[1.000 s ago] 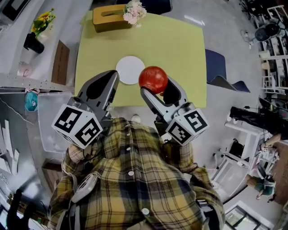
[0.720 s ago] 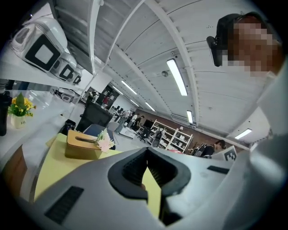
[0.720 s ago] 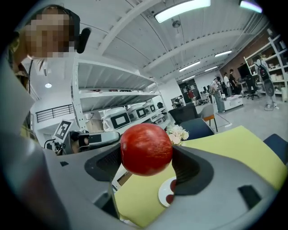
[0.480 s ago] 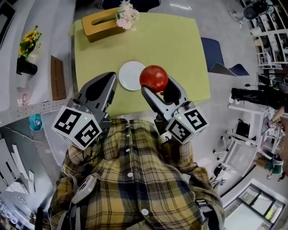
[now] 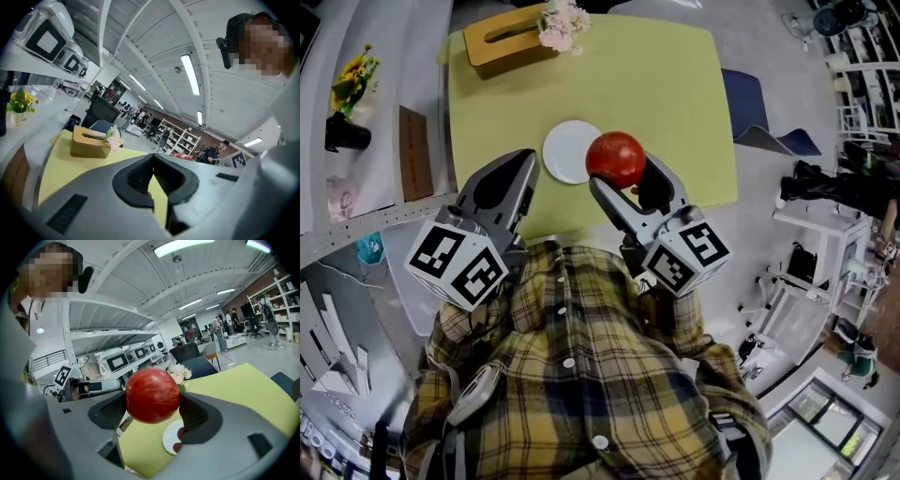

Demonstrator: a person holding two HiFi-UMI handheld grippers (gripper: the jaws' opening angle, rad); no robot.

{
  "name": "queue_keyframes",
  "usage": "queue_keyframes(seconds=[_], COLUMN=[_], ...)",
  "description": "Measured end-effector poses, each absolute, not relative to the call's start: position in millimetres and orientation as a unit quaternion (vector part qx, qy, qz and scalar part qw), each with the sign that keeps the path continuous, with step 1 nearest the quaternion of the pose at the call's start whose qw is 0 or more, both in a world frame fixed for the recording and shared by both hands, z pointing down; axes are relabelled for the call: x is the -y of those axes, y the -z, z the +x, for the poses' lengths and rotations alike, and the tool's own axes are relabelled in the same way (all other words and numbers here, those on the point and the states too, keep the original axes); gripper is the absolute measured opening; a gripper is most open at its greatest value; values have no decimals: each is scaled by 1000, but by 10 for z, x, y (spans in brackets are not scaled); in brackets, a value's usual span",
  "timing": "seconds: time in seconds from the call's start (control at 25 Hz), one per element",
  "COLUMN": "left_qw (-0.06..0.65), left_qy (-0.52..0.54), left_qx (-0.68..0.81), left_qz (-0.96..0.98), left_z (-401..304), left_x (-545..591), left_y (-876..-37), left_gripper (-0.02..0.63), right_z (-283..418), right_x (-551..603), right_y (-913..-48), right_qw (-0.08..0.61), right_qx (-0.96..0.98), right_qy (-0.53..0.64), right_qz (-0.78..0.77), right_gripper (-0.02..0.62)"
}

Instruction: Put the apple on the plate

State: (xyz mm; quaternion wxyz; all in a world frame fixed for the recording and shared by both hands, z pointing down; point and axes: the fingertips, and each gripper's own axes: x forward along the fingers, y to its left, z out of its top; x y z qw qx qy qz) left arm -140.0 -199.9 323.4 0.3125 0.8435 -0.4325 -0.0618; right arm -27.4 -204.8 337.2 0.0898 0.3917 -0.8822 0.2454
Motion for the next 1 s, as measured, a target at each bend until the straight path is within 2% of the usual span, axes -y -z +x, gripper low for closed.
queue_keyframes(seconds=[1.0], left_qw=[314], left_qy=[72], left_qx=[518], left_qz=[792], left_z=[-1547], left_x=[2040], left_y=[-3389], left_gripper=[8], right_z=[-446], right_x=[2473], right_y=[-3677], right_qw=[121], right_qx=[909], right_qy=[-263], right_qz=[299], right_gripper=[344])
